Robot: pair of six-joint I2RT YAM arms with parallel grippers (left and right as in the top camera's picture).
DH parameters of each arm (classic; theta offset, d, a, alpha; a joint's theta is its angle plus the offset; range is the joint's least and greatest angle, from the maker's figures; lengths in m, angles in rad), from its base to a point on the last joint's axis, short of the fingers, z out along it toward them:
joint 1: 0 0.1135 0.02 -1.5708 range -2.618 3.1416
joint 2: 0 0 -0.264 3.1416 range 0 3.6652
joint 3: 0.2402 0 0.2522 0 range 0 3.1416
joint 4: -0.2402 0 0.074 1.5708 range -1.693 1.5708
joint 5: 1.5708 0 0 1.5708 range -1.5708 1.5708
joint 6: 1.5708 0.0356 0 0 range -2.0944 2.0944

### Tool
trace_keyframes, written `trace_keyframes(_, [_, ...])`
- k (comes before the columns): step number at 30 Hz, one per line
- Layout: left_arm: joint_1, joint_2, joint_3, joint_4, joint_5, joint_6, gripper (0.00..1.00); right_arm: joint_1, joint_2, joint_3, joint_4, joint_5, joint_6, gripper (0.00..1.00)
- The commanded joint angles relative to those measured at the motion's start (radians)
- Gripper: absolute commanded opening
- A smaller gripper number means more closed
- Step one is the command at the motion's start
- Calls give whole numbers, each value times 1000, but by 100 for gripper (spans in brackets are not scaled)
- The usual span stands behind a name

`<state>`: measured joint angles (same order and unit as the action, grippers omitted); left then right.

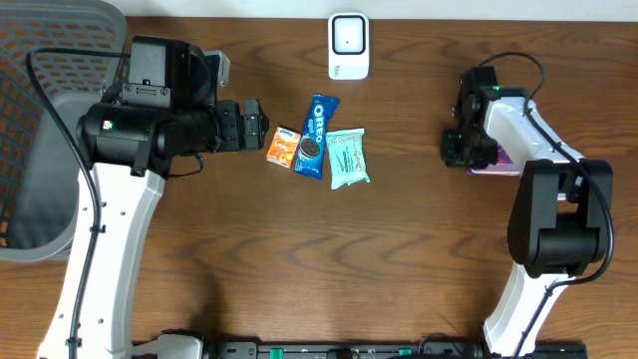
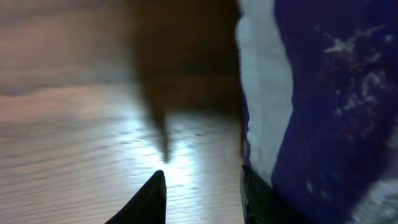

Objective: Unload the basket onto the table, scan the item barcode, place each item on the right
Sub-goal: 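Regrasp the red-purple pack and push it further right, then grasp the green wipes pack with the right gripper, slide it right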

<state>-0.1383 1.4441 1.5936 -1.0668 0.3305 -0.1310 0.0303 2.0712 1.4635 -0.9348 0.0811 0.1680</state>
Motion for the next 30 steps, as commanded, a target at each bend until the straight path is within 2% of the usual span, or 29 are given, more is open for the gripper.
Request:
trace_keyframes(1, [3, 2, -2, -2, -10, -2, 98, -18, 1, 15, -18, 66, 3, 36])
trace_keyframes(4, [3, 2, -2, -2, -10, -2, 98, -14, 1, 55, -59, 35, 3, 41])
trace_keyframes(7, [2, 2, -2, -2, -10, -2, 98, -6, 1, 91, -71, -47, 3, 50])
trace_keyframes(11, [3, 2, -2, -2, -10, -2, 98, 26, 1, 107, -24, -267, 2, 61])
trace_keyframes(17, [2, 2, -2, -2, -10, -2, 98, 52, 2, 103, 65, -537, 3, 72])
trace_keyframes(22, [3, 2, -2, -2, -10, -2, 98, 119, 12, 74, 144, -658, 17, 71])
trace_keyframes(30, [3, 2, -2, -2, -10, -2, 98, 214, 108, 69, 237, -671, 140, 63])
